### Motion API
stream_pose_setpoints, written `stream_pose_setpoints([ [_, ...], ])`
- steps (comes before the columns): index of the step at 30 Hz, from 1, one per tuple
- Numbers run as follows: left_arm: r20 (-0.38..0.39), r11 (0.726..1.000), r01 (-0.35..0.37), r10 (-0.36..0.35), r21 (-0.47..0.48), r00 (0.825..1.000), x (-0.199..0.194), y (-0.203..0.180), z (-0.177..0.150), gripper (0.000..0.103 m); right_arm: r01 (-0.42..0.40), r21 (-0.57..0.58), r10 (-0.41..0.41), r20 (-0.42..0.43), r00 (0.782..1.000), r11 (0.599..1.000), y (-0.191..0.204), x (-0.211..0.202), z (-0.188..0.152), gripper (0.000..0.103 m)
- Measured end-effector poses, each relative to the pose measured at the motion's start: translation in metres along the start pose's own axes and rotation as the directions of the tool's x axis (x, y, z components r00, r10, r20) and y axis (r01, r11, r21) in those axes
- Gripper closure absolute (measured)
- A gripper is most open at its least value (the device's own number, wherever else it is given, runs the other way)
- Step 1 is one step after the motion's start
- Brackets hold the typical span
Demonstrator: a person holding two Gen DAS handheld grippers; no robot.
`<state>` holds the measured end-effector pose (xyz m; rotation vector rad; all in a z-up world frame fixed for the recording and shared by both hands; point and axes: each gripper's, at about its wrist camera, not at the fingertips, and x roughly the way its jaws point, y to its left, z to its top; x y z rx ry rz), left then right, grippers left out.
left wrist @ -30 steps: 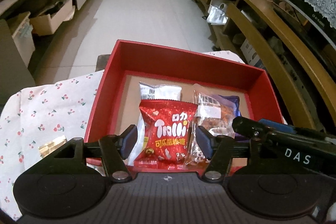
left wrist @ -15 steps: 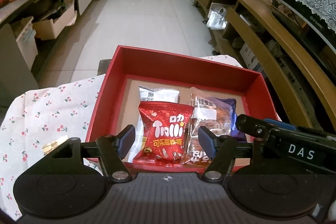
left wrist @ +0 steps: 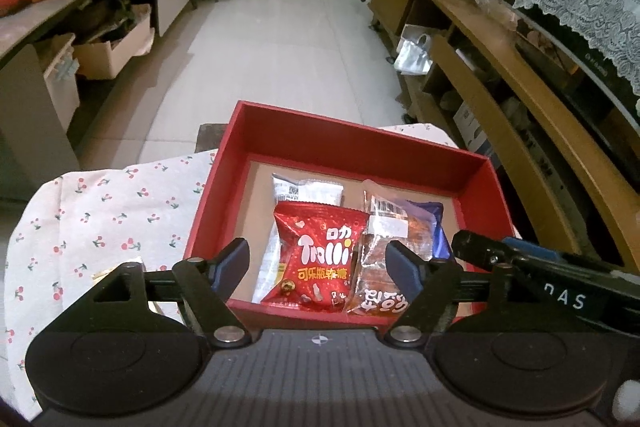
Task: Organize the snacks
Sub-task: 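Lower the Trolli bag and bread bag into the red box and open both tools, then move the left tool to the gold wafer packet while the right tool approaches the round bun bag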
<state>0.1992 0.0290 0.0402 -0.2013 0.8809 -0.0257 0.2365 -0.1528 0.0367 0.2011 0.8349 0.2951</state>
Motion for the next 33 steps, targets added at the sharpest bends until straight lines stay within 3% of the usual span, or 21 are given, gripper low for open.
stream_pose_setpoints([
  [10,0.004,0.999,0.036,-0.036,-0.009,0.999,-0.019,0.015,-0.007,0.018,0.002,-0.012,-0.002,-0.008,1.0,1.0,0.006,-0.013,-0.011,0.032],
  [15,-0.03,0.999,0.052,-0.053,-0.01,0.998,-0.025,0.026,-0.019,0.018,-0.001,-0.01,0.001,-0.01,1.0,1.0,0.012,-0.028,-0.021,0.031],
  [22,-0.024,0.996,0.066,-0.068,-0.056,0.997,-0.043,0.053,-0.024,0.016,-0.025,-0.035,0.023,-0.06,0.998,0.999,0.026,-0.045,-0.052,0.028],
  [28,-0.053,0.996,0.025,-0.03,-0.09,0.998,-0.04,0.085,-0.028,0.014,-0.063,-0.094,0.05,-0.133,0.99,0.994,0.047,-0.048,-0.086,0.022],
  [33,-0.099,0.979,-0.026,0.006,-0.202,0.995,-0.022,0.118,-0.03,0.013,-0.058,-0.149,0.03,-0.187,0.982,0.987,0.06,-0.034,-0.099,0.021],
])
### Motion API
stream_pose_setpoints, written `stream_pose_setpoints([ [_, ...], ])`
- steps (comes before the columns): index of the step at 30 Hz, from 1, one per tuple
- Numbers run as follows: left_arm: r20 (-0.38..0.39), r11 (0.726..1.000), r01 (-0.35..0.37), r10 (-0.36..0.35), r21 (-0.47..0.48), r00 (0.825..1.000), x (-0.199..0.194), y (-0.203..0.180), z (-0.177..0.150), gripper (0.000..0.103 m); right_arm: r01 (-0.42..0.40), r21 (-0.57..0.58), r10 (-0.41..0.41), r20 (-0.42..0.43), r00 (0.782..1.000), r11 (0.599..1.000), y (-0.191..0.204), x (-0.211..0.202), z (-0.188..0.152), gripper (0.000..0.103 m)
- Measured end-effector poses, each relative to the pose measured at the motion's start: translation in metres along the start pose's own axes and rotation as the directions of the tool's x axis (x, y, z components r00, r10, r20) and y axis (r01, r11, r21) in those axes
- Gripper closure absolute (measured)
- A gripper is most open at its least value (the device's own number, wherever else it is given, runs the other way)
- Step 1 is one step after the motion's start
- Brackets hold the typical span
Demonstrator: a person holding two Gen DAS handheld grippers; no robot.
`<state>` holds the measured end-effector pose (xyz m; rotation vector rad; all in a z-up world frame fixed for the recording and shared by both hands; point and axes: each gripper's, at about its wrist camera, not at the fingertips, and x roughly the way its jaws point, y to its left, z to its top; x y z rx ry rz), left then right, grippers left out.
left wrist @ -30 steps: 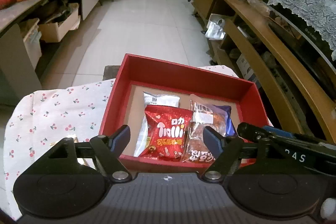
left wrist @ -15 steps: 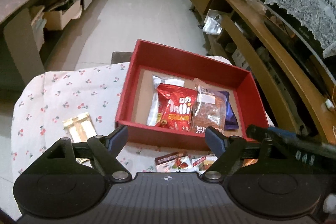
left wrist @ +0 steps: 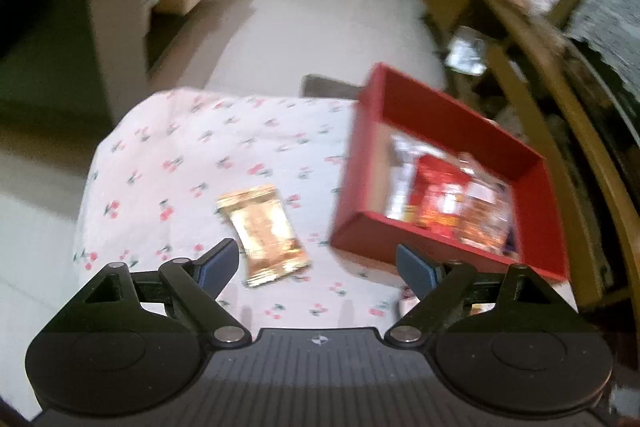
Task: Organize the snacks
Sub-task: 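Move the left tool to the gold wafer packet while the right tool approaches the round bun bag, then grasp the gold wafer packet with the left tool while the right tool grasps the round bun bag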
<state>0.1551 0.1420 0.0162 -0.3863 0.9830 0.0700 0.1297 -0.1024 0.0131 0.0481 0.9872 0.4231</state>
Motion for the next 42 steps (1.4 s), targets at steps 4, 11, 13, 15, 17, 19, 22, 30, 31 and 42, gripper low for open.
stream_pose_setpoints([
  [4,-0.038,0.996,-0.045,0.042,-0.074,0.998,0.026,0.012,0.006,0.013,-0.009,-0.014,0.009,-0.018,1.0,1.0,0.005,0.006,0.001,0.02],
  [11,-0.088,0.979,-0.194,0.188,-0.065,0.978,0.07,0.004,0.006,0.015,-0.005,-0.036,0.004,-0.041,0.999,0.999,0.003,0.009,-0.002,0.02],
  [13,-0.056,0.969,-0.246,0.244,-0.03,0.968,0.075,-0.002,0.005,0.015,-0.004,-0.037,0.003,-0.047,0.999,0.999,0.002,0.01,-0.003,0.02],
  [15,-0.043,0.969,-0.246,0.245,-0.025,0.969,0.076,-0.003,0.005,0.017,-0.012,-0.042,0.009,-0.051,0.999,0.999,0.001,0.01,-0.004,0.02],
  [17,-0.032,0.962,-0.274,0.274,0.001,0.961,0.074,-0.004,0.004,0.034,-0.017,-0.046,0.014,-0.055,0.998,0.999,0.002,0.01,-0.004,0.02],
  [19,-0.023,0.958,-0.283,0.284,0.031,0.959,0.072,-0.004,0.002,0.039,-0.022,-0.047,0.019,-0.057,0.998,0.999,0.003,0.011,-0.002,0.02],
  [22,-0.024,0.96,-0.273,0.275,0.055,0.961,0.064,0.0,-0.003,0.052,-0.023,-0.044,0.021,-0.052,0.998,0.999,0.003,0.009,0.0,0.02],
  [30,-0.083,0.967,-0.201,0.215,0.154,0.973,0.038,-0.002,-0.042,0.055,-0.029,-0.023,0.027,-0.067,0.997,0.999,-0.003,0.005,-0.004,0.02],
  [31,-0.094,0.971,-0.18,0.196,0.157,0.976,0.034,-0.001,-0.049,0.056,-0.028,-0.016,0.027,-0.066,0.997,0.999,-0.004,0.004,-0.004,0.02],
  [42,-0.121,0.978,-0.098,0.121,0.182,0.985,0.025,-0.009,-0.067,0.045,-0.06,0.0,0.06,-0.056,0.997,0.998,-0.009,-0.003,-0.008,0.015],
])
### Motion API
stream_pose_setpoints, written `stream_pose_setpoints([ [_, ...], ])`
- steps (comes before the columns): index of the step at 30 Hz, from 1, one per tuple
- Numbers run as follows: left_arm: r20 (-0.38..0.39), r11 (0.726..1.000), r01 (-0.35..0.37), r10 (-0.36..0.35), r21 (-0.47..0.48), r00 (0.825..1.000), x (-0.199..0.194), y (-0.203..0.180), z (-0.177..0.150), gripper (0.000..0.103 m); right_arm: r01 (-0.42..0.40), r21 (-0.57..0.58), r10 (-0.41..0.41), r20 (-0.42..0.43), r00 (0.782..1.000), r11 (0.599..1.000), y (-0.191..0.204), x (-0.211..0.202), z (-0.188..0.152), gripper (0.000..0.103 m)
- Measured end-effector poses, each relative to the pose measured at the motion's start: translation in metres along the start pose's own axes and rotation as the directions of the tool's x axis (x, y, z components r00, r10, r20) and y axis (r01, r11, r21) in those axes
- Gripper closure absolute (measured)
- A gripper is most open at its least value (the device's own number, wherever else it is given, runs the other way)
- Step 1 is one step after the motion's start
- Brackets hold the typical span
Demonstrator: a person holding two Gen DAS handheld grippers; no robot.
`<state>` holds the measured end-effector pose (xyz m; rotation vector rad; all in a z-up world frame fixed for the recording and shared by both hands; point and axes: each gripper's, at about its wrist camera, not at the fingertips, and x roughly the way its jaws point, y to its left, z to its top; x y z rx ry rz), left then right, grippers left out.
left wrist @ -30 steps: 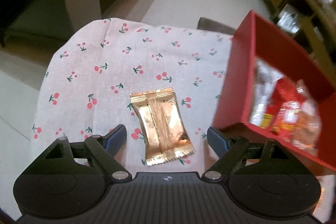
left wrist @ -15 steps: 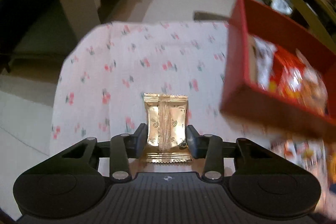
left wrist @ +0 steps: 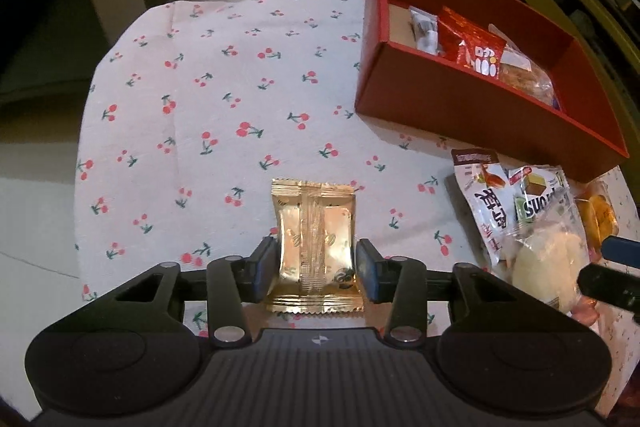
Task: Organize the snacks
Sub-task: 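Grasp the gold wafer packet with the left tool while the right tool grasps the round bun bag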
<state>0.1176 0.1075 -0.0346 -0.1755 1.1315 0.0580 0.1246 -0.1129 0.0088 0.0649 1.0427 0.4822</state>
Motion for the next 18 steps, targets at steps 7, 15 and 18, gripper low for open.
stream_pose_setpoints([
  [7,-0.001,0.999,-0.001,0.001,0.053,1.0,0.006,-0.015,-0.001,0.022,0.015,-0.168,-0.02,-0.032,0.999,0.986,0.023,0.022,-0.002,0.009],
  [15,0.021,0.993,-0.073,0.072,0.092,0.997,0.007,-0.02,-0.004,0.044,0.057,-0.121,-0.073,-0.138,0.988,0.991,0.012,0.06,-0.002,0.032],
  [18,0.016,0.995,-0.047,0.046,0.09,0.999,0.003,-0.019,-0.004,0.053,0.07,-0.111,-0.083,-0.114,0.99,0.991,0.011,0.052,-0.003,0.033],
])
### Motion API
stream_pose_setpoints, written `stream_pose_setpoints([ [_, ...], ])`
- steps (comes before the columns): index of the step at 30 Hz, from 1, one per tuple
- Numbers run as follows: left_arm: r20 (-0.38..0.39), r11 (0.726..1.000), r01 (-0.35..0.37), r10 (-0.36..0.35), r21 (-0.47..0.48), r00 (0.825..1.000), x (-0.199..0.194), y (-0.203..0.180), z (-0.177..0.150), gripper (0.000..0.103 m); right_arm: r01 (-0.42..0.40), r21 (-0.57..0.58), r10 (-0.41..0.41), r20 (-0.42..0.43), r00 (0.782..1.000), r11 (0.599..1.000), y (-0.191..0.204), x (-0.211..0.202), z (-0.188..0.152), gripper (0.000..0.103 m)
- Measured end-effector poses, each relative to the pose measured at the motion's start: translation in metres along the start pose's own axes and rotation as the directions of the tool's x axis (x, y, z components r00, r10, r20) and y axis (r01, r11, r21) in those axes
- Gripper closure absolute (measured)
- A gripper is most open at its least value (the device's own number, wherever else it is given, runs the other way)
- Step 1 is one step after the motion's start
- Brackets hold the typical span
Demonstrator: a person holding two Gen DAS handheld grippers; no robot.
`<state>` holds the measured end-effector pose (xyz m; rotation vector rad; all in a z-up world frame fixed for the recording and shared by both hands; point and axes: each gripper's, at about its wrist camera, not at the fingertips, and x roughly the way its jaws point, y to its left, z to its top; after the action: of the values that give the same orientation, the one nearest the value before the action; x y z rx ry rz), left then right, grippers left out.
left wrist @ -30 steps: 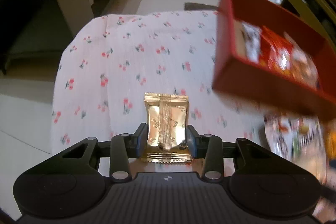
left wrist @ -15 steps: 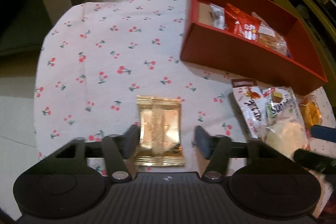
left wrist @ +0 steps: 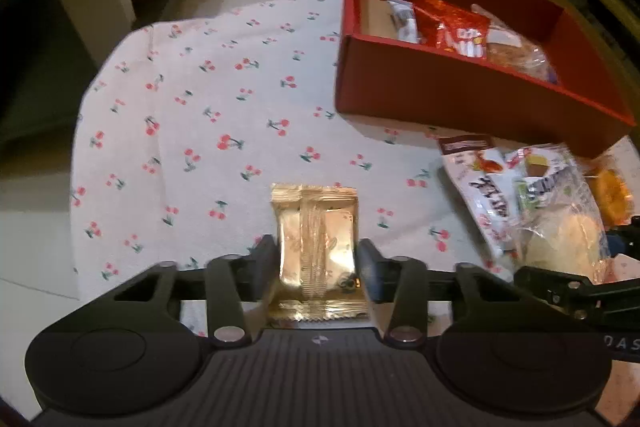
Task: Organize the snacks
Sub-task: 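Grasp the gold wafer packet with the left tool while the right tool grasps the round bun bag, then lift the gold packet and bun bag and carry both over the red box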
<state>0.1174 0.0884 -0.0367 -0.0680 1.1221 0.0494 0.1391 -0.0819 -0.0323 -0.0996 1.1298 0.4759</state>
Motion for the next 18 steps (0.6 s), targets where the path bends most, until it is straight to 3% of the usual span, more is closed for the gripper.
stream_pose_setpoints([
  [8,0.017,1.0,0.029,-0.03,0.009,0.999,-0.012,-0.003,-0.005,0.055,-0.003,0.029,0.0,0.089,0.996,1.0,-0.001,-0.034,-0.008,0.033],
  [18,0.043,0.992,0.1,-0.104,0.082,0.994,-0.029,-0.032,-0.013,0.055,0.044,0.051,-0.049,0.105,0.993,0.998,0.003,-0.04,-0.02,0.034],
])
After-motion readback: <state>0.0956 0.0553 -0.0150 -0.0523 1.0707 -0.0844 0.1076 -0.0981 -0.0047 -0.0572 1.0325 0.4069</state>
